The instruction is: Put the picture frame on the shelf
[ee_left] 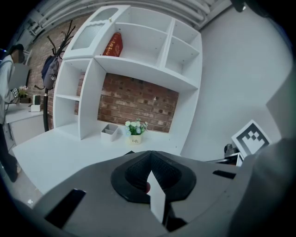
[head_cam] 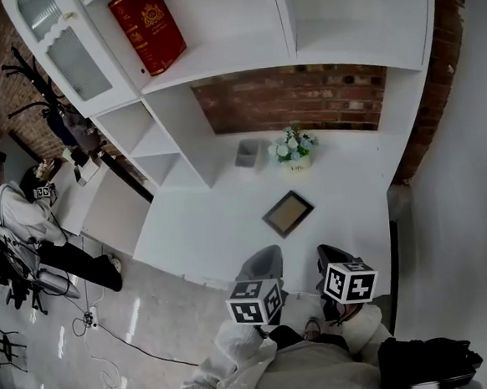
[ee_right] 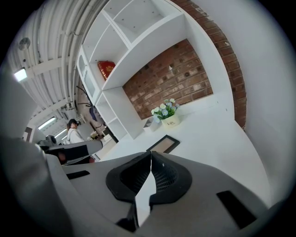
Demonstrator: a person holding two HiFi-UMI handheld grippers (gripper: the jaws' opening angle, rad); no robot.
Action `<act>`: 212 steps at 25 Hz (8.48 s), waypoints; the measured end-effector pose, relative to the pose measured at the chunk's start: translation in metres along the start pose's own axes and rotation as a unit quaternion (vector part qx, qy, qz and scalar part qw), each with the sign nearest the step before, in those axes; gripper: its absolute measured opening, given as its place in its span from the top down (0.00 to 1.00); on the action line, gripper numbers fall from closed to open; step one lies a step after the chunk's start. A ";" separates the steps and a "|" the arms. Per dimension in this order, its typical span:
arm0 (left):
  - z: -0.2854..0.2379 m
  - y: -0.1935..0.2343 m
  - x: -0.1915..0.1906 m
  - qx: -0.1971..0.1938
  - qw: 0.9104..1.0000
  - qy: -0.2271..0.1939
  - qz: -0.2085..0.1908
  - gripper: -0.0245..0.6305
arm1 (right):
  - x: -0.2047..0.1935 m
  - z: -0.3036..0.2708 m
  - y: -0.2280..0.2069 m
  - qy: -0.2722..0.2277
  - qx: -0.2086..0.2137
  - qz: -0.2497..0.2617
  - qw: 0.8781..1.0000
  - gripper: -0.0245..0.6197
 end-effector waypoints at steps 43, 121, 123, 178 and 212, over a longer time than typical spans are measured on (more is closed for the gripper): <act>-0.153 0.150 -0.001 -0.164 0.976 0.136 -0.046 0.95 | -0.002 -0.165 -0.019 -0.018 -0.231 -0.198 0.953 0.92; 0.032 0.257 -0.026 0.140 0.986 -0.008 0.086 0.95 | 0.004 -0.209 0.133 0.055 -0.017 -0.043 0.997 0.85; 0.045 0.259 -0.025 0.159 0.983 -0.020 0.091 0.95 | 0.003 -0.210 0.146 0.061 0.003 -0.030 0.998 0.85; 0.038 0.520 0.175 0.185 0.976 -0.109 0.046 0.95 | 0.178 -0.397 0.391 -0.045 0.059 0.070 0.995 0.85; -0.002 0.568 0.219 0.160 0.980 -0.110 0.052 0.95 | 0.247 -0.474 0.393 -0.076 -0.094 0.045 0.992 0.85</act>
Point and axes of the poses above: the fingertips, and each gripper's own axes: z backward along the fingers, y to its left, x out of its top, the point moved 4 cm from there along z, backward along the fingers, and after that the axes turned 2 degrees about y, right-handed, at the moved point
